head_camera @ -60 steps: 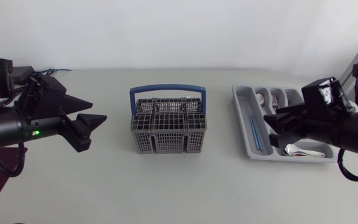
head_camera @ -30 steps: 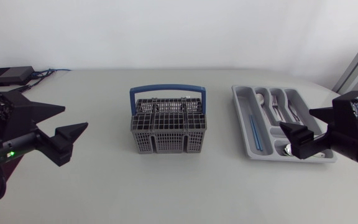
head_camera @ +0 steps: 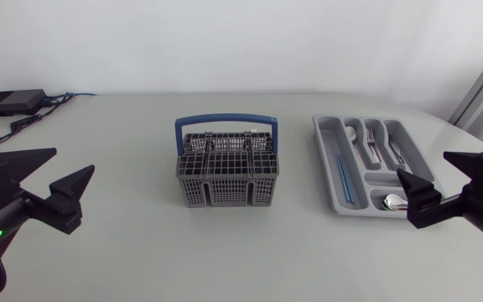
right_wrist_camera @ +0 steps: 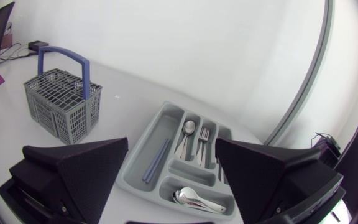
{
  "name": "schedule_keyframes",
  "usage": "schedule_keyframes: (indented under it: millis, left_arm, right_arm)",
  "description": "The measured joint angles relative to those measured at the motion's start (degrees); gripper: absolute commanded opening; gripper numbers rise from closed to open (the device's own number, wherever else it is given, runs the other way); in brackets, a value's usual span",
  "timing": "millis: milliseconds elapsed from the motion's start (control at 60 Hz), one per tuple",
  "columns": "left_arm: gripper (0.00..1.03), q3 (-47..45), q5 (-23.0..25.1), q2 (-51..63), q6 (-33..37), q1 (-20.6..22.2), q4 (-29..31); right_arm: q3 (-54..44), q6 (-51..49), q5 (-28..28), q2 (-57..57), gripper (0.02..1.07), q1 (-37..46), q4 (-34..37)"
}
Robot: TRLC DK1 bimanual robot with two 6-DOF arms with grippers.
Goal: Unload the cutlery basket into the drawer organizer.
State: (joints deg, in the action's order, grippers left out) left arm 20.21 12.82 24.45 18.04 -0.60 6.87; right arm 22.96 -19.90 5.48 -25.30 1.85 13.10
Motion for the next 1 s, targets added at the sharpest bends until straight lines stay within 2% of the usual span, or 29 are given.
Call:
schedule_keyframes:
  millis: [733, 1000]
  left_arm:
    - [0.99, -17.84, -11.91, -22.49, -15.12, 0.11, -5.62]
    - [0.99, -19.04, -12.52, -24.09, -16.59, 0.31, -5.95]
  right_arm:
    - [-20.35, 16.79, -4.57, 23.28, 1.03, -1.18, -11.74]
    - [-21.81, 18.4, -4.96, 25.05, 1.03, -1.42, -12.09]
